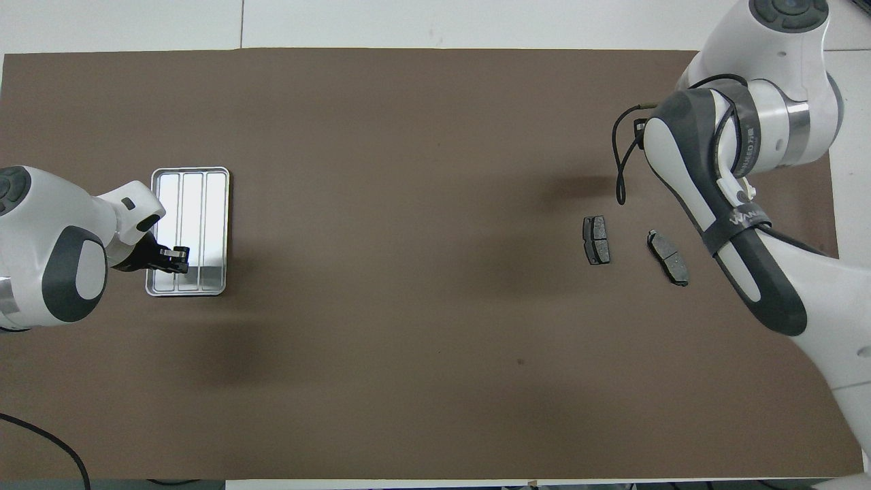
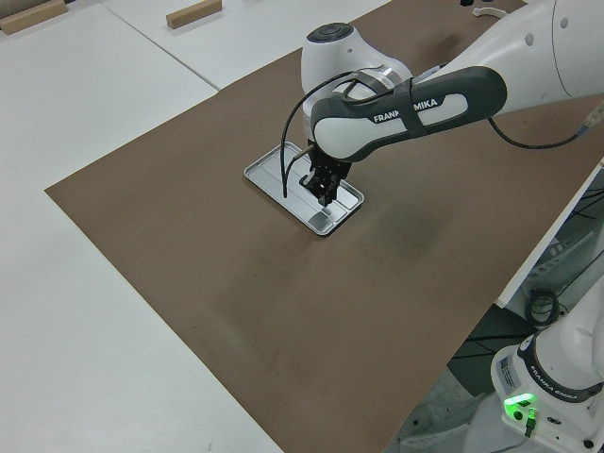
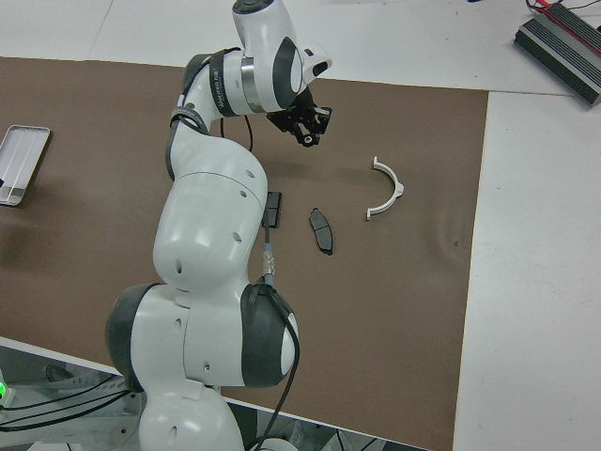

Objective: Pick bearing gear from pile to tray

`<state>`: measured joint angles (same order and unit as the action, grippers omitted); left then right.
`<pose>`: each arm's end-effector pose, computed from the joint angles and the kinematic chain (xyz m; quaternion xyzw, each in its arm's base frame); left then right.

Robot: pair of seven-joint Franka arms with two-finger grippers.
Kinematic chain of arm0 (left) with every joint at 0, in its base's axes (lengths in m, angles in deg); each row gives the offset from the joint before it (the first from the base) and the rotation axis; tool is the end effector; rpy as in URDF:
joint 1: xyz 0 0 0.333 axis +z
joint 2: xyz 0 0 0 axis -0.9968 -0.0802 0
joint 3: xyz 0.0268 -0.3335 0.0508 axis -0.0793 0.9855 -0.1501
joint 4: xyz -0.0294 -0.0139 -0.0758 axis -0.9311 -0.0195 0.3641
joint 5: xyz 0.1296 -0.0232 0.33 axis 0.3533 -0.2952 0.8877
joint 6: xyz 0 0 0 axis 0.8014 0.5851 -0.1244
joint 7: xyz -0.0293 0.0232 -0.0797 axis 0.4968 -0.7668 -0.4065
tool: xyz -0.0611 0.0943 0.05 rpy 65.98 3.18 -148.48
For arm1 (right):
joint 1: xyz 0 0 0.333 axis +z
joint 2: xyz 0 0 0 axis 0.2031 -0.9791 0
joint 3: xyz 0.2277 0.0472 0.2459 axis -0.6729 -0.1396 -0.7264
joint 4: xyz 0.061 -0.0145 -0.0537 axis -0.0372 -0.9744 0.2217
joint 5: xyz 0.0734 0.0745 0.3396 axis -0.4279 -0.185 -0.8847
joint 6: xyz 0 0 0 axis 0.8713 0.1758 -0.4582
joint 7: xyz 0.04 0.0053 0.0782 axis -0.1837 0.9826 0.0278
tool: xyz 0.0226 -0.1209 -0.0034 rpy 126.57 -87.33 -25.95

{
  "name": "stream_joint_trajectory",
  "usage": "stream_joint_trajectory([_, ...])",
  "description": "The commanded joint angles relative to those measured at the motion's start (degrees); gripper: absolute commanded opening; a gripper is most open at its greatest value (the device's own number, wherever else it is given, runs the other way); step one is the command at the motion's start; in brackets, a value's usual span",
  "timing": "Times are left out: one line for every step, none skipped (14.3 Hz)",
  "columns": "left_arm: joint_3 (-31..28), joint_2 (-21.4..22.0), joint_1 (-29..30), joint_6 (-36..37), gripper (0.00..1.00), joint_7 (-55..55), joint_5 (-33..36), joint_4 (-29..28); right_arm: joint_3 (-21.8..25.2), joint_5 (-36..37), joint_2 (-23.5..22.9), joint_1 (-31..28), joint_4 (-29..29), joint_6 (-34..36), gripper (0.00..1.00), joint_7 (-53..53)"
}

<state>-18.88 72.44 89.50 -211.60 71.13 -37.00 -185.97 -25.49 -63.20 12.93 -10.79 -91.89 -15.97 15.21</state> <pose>0.5170 0.0124 0.3521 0.9963 -0.0517 -0.0675 0.0118 0.6690 0.0549 0.4402 0.9972 -0.0103 -0.0494 0.0553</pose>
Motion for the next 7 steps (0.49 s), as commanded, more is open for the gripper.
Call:
stream_joint_trajectory([0.0,1.5,-0.4,-4.3,0.00,0.1,-1.7,-3.0,-1.0,-3.0,3.8,6.9,4.5,10.4,0.00,-10.8])
stream_joint_trajectory([0.0,0.9,-0.5,-4.7,0.00,0.1,-1.7,-3.0,-1.0,-4.4,3.8,10.4,6.1,12.1,0.00,-18.8])
stream_joint_trajectory([0.0,0.4,-0.5,-5.2,0.00,0.2,-1.7,-2.9,-1.1,-6.4,3.8,13.8,6.1,11.3,0.00,-27.0])
stream_joint_trajectory([0.0,0.1,-0.5,-6.0,0.00,0.2,-1.7,-3.0,-1.1,-9.1,3.7,16.2,6.0,9.4,0.00,-34.8])
stream_joint_trajectory([0.0,-0.2,-0.6,-6.5,0.00,0.4,-1.7,-3.0,-1.1,-10.2,3.6,18.3,5.9,6.7,0.00,-40.9])
stream_joint_trajectory([0.0,-0.4,-0.7,-6.8,0.00,0.5,-1.8,-3.0,-1.2,-10.5,2.9,21.2,5.7,4.3,0.00,-45.8])
stream_joint_trajectory([0.0,-0.5,-0.8,-6.9,0.00,0.6,-1.7,-3.0,-1.1,-10.9,1.7,23.7,5.3,0.7,0.00,-50.1])
